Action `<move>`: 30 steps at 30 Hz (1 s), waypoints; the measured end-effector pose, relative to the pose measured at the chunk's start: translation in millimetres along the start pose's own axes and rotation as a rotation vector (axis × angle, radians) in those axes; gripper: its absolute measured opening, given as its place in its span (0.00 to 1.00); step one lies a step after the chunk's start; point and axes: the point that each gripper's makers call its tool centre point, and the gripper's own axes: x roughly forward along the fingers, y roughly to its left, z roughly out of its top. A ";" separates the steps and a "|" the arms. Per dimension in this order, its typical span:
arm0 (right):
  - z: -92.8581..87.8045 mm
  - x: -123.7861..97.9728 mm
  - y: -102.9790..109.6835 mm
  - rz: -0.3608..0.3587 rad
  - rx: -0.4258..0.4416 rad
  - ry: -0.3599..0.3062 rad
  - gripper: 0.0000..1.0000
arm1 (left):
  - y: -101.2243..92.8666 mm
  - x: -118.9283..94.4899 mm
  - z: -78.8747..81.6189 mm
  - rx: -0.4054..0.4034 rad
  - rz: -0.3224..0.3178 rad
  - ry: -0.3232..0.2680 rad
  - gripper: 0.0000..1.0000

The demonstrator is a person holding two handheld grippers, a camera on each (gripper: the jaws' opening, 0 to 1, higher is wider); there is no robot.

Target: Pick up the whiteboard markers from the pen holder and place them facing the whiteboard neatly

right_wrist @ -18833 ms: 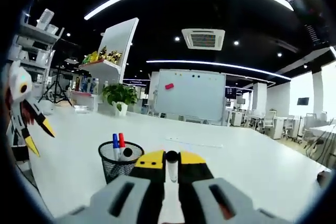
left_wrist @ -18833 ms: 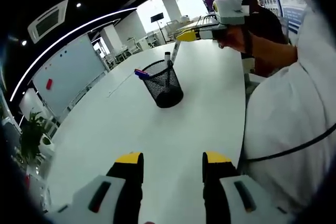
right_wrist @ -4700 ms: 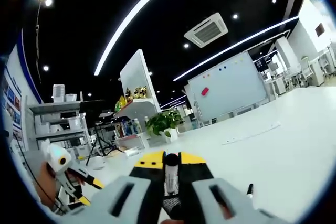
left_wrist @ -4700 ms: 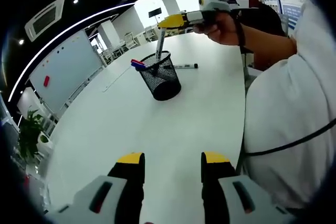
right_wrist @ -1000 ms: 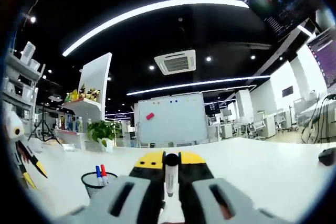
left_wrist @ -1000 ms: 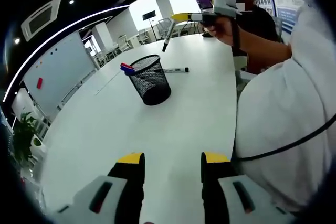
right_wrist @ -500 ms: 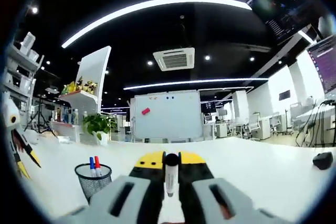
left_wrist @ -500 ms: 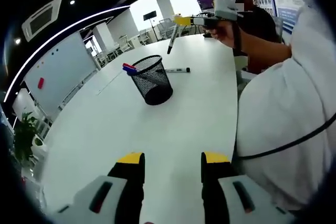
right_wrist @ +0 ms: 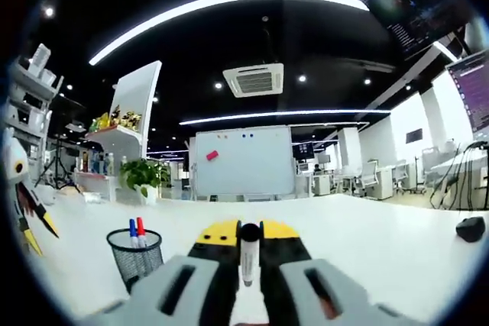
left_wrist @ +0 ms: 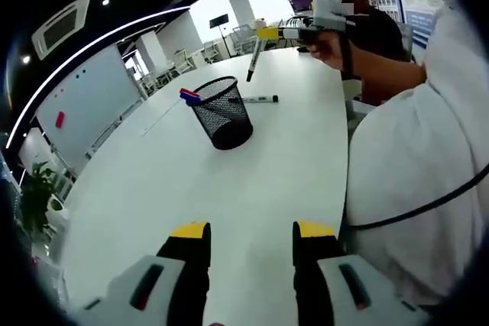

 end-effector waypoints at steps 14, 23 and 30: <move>-4.7 -1.9 -1.0 -0.002 -0.007 0.003 0.08 | -0.1 0.6 1.2 0.006 0.003 0.003 0.45; -8.7 -1.6 3.9 0.006 -0.017 0.012 0.08 | -0.9 -0.4 1.1 0.009 0.001 0.002 0.45; -11.0 -2.7 5.9 0.005 -0.021 0.019 0.08 | -0.6 -0.2 -0.3 0.007 0.002 0.006 0.45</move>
